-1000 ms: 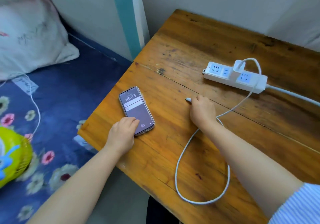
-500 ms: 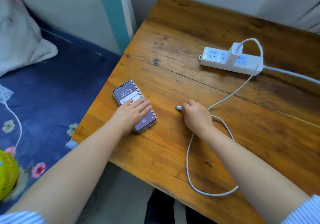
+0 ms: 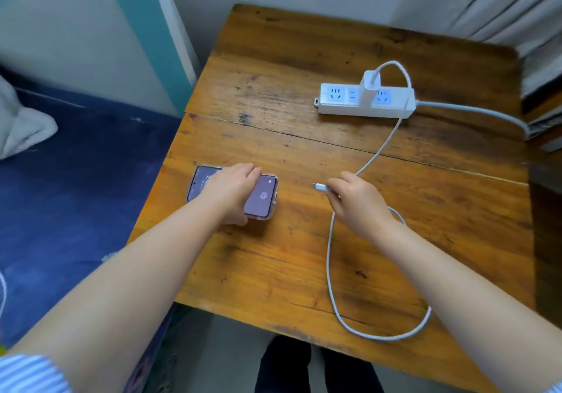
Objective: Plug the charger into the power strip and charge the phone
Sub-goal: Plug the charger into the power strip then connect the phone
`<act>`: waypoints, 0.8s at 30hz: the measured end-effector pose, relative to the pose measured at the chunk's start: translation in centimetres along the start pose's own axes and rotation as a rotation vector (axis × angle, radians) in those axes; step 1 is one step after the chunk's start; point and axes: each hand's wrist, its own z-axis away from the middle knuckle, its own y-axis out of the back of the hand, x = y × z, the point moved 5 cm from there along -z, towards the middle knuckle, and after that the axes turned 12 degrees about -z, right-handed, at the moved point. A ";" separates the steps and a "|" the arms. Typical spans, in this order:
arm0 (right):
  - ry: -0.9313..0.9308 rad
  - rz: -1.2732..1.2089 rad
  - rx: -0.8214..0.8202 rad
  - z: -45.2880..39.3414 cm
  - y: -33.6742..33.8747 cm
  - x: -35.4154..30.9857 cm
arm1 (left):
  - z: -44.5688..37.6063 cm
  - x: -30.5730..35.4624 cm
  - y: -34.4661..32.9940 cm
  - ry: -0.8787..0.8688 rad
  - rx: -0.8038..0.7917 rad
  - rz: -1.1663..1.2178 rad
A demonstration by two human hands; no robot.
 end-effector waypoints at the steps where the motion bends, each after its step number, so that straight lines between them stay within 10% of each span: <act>1: 0.028 -0.030 0.034 0.0 0.8 -0.7 | -0.1 0.1 0.6 0.011 0.036 0.049; 12: 0.007 -0.263 0.201 0.1 6.0 -2.7 | 0.2 1.1 5.5 0.065 0.357 0.326; 24: 0.074 -0.208 0.074 0.6 6.0 -4.1 | 1.6 2.5 5.3 -0.048 0.337 0.260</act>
